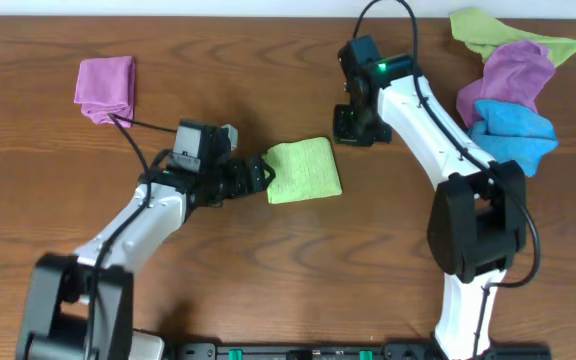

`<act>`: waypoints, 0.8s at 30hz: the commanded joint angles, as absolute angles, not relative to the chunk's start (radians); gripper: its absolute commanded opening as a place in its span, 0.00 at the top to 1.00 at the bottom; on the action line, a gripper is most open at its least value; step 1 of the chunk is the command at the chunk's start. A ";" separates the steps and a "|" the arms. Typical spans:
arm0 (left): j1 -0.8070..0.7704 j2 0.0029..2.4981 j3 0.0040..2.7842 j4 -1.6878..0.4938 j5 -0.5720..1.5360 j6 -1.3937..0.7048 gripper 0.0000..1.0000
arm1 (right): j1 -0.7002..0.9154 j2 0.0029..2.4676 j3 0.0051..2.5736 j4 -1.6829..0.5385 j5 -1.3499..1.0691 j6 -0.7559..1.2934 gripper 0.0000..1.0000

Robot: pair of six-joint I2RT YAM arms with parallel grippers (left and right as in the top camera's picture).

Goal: Fold the cloth
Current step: 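Grasp the folded green bundle with the left gripper as the right releases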

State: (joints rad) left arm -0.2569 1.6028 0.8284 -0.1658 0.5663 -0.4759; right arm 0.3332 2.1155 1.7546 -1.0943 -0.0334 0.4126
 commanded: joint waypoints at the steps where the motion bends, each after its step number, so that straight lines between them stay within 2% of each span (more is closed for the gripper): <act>1: -0.253 1.665 0.796 -0.099 0.675 -0.549 0.03 | 0.323 2.095 1.695 -1.062 -0.024 0.403 0.98; 6: -0.253 1.742 0.766 0.044 0.757 -0.590 0.04 | 0.313 2.095 1.607 -0.961 -0.102 0.403 0.98; 13: -0.253 1.835 0.765 0.136 0.810 -0.608 0.05 | 0.295 2.095 1.525 -0.861 -0.179 0.404 0.98; 24: -0.253 1.930 0.765 0.170 0.812 -0.626 0.04 | 0.324 2.129 1.486 -0.739 -0.348 0.427 0.99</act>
